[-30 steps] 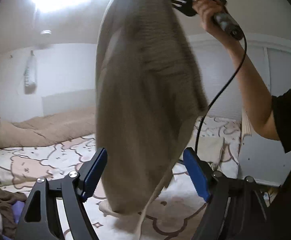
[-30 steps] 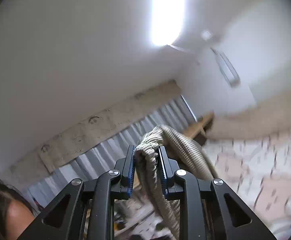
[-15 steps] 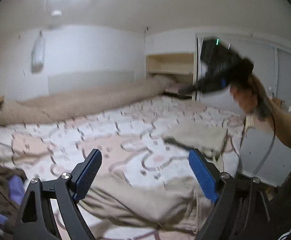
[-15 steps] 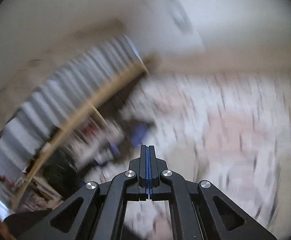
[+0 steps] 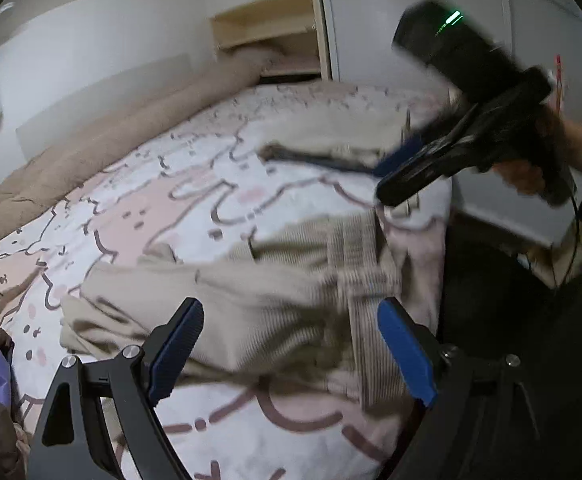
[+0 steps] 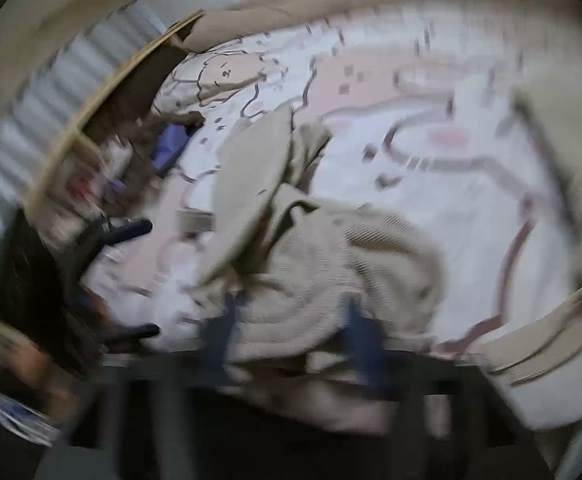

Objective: Fold clothes

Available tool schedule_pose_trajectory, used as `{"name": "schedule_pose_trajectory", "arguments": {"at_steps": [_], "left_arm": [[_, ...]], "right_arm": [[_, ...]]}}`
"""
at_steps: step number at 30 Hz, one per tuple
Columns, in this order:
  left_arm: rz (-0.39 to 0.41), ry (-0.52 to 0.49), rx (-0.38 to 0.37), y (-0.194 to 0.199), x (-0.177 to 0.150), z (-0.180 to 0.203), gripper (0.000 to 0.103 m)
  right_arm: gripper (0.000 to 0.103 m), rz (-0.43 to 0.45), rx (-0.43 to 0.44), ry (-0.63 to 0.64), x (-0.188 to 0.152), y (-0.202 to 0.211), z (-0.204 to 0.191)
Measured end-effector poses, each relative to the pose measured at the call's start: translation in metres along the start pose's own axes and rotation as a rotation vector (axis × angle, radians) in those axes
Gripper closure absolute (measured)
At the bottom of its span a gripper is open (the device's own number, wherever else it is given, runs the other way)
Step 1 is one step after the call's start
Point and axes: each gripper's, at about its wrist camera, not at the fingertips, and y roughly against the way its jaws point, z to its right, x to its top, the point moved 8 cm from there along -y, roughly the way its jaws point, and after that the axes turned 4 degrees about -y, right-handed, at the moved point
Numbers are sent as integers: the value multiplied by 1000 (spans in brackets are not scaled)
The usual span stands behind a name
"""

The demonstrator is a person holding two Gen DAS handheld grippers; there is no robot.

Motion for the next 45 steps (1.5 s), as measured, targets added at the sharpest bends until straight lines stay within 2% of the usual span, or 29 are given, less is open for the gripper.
{"name": "schedule_pose_trajectory", "arguments": {"at_steps": [6,9,11,14,15,16,17,18,23,26,31,32,34,35,37,41,45], "left_arm": [[-76,-35,6,-9,-26,8,14],[-82,-130,21,-8,-24,14,14],[-86,-194,32,-7,-22,18,14],[-93,-289,47,-5,-20,24,14],[-95,-321,52,-5,-19,26,14],[-97,-353,58,-4,-18,28,14],[-99,-385,63,-4,-17,30,14],[-101,-417,68,-3,-16,32,14],[-85,-679,71,-8,-2,47,14],[-92,-782,44,-16,7,51,16],[-125,-919,-9,-31,16,56,20],[-136,-942,-22,-34,16,57,22],[-160,-985,-46,-42,16,57,36],[-178,-991,-52,-46,14,57,41],[-213,-983,-66,-54,10,57,70],[-224,-852,-46,-62,14,52,78],[-213,-526,-23,-64,25,35,79]], "right_arm": [[32,52,-173,392,-30,-5,-24],[50,29,-240,582,-49,-20,-35],[55,22,-267,670,-59,-32,-41],[57,60,-310,757,-61,-46,-50],[65,80,-325,778,-59,-49,-52],[74,101,-335,792,-57,-51,-55],[92,119,-332,790,-53,-52,-57],[95,123,-314,774,-49,-52,-59],[95,100,-216,692,-38,-40,-63],[95,100,-149,628,-29,-28,-65],[95,129,-99,630,-22,-13,-80],[95,132,-93,631,-21,-13,-81],[95,136,-83,634,-18,-14,-84],[95,136,-74,629,-17,-14,-85],[95,137,-61,612,-14,-15,-84],[95,129,-60,570,-13,-18,-78],[95,145,-50,464,-8,-11,-65]]}}
